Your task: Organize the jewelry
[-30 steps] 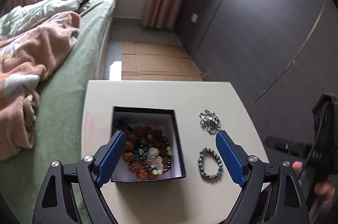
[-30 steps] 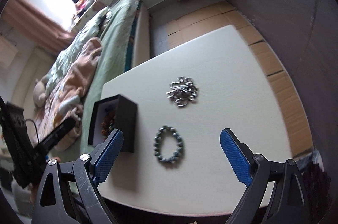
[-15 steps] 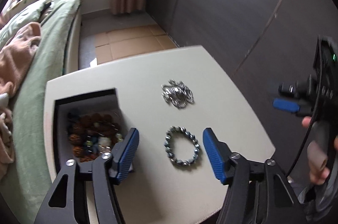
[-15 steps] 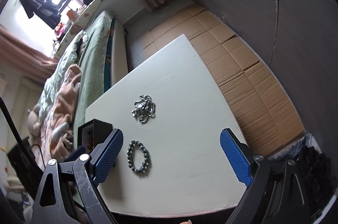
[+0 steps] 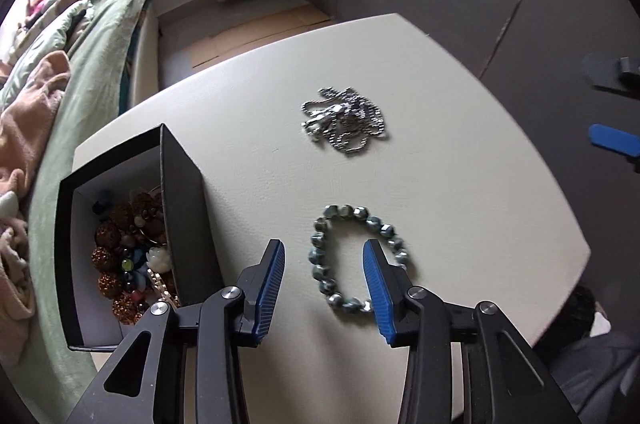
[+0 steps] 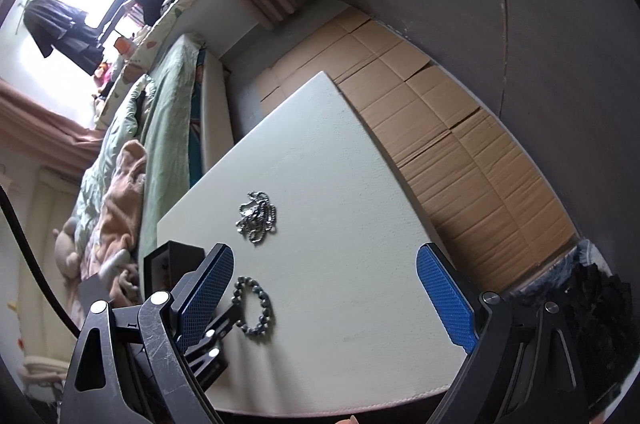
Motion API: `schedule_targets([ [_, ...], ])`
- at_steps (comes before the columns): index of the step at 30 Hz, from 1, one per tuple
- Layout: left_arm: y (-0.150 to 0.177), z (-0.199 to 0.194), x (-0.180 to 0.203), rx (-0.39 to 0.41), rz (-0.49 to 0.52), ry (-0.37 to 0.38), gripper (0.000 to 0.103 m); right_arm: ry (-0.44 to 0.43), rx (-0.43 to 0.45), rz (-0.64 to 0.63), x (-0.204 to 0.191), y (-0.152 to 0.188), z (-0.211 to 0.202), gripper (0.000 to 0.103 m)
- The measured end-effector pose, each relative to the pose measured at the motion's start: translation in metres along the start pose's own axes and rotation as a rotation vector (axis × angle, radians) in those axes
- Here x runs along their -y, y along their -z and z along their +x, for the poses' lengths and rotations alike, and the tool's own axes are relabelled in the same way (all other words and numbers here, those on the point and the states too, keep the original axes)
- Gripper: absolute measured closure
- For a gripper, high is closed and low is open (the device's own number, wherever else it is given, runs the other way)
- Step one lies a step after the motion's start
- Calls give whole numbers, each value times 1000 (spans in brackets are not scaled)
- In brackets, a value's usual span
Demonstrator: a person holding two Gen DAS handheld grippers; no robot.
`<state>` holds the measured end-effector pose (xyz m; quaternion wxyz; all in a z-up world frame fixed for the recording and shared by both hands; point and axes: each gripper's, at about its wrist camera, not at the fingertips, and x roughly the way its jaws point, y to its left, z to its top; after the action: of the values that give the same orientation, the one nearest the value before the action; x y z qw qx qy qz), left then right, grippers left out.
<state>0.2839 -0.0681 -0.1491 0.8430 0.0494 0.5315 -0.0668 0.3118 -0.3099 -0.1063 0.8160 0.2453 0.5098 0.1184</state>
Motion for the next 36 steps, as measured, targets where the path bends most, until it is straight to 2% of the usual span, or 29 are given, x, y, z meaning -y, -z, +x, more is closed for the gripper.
schedule_targets([
  [7,-2,10,10,5,52,-100,60,-25,-12,-15,-9,3,4,9],
  [15,1,11,16,-4,96,-117,60,-27,-16,-18,-11,5,6,9],
  [19,-1,9,18,3,105,-88,60,-24,-17,-12,-12,6,8,9],
  [23,1,11,30,-9,171,-72,60,-15,-24,-9,-12,5,12,9],
  [27,2,15,37,-15,209,-92,60,-10,-27,-12,-13,5,13,9],
  [30,0,17,33,-18,190,-77,60,-7,-28,-16,-13,6,13,9],
  [34,-5,21,16,-43,78,17,60,-12,-33,-7,-9,6,14,9],
  [36,-6,22,14,-46,58,36,61,-19,-27,6,-7,5,12,9],
])
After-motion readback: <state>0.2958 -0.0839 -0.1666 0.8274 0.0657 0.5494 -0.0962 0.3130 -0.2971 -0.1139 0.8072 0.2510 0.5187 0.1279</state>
